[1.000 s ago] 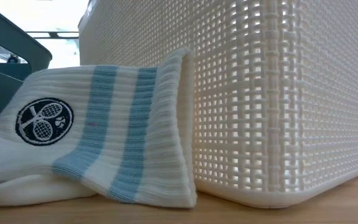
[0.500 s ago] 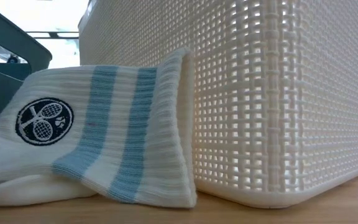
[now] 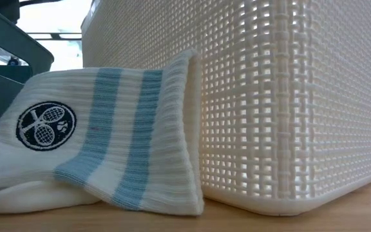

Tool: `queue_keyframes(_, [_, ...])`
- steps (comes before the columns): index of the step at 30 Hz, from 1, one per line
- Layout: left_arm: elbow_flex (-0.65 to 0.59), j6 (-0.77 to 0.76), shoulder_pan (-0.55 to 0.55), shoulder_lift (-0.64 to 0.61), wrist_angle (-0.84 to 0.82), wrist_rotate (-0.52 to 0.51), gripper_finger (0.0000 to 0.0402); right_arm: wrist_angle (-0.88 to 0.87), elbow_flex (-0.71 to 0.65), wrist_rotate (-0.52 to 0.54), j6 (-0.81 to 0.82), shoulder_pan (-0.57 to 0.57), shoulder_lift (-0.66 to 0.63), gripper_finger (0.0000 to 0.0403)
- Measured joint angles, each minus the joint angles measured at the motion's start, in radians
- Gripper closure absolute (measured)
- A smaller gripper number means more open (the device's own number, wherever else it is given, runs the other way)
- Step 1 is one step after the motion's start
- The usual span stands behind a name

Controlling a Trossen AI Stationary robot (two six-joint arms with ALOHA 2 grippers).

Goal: Pick & Place Cloths
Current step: Put the white sock into the green bin, then put the blue and white sock into the green bin

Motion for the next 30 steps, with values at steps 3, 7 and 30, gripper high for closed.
queue_keyframes(3, [0.007,-0.022,0.000,-0.027,-0.004,-0.028,0.0264,0.000,0.000,-0.019,0.009,0.000,0.000,0.0333])
queue_keyframes(7, [0.048,-0.078,-0.010,-0.079,0.006,-0.172,0.0222,0.000,0.000,-0.055,0.009,0.003,0.000,0.0315])
queue_keyframes(30, [0.144,-0.026,-0.077,0.042,0.647,-0.741,0.0201,-0.167,-0.001,-0.128,-0.083,0.119,-0.102,0.0204])
